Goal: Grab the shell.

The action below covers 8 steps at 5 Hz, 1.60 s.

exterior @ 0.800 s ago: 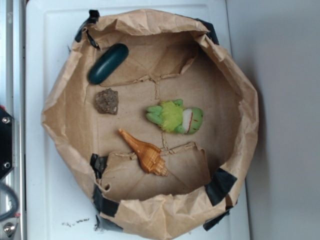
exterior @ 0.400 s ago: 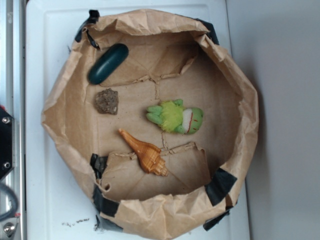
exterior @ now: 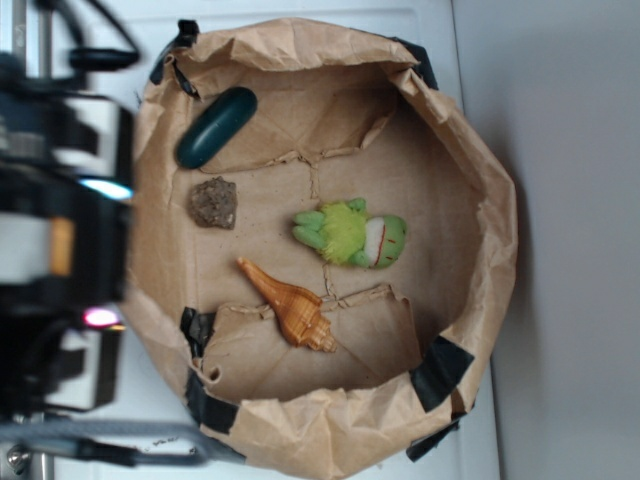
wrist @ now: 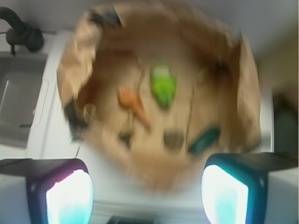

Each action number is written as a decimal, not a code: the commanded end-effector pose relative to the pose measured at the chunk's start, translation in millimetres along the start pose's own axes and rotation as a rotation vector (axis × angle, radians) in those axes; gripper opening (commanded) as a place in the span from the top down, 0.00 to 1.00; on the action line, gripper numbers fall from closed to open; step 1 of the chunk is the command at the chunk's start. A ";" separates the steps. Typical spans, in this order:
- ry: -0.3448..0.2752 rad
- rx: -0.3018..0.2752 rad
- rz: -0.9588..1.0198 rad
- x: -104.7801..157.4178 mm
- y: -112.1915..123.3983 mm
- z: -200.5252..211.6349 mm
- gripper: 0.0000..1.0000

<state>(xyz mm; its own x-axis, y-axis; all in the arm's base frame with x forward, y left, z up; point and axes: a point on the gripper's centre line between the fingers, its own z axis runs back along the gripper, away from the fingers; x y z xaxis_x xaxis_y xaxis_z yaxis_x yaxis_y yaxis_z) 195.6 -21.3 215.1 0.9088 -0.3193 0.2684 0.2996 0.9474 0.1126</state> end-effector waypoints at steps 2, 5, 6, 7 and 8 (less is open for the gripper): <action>-0.058 -0.138 -0.503 11.4 -20.3 -79.0 0.00; 0.016 -0.113 -0.523 4.1 -16.6 -108.0 0.00; -0.104 -0.136 -0.431 23.1 6.5 -66.5 0.00; -0.151 -0.126 -0.355 58.9 25.3 -63.7 0.00; -0.115 -0.104 -0.370 65.3 21.8 -91.5 0.00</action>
<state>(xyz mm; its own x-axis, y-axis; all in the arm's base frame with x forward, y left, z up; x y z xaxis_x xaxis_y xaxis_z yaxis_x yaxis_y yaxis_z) 288.3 -7.7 133.9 0.7137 -0.6326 0.3008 0.6336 0.7661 0.1079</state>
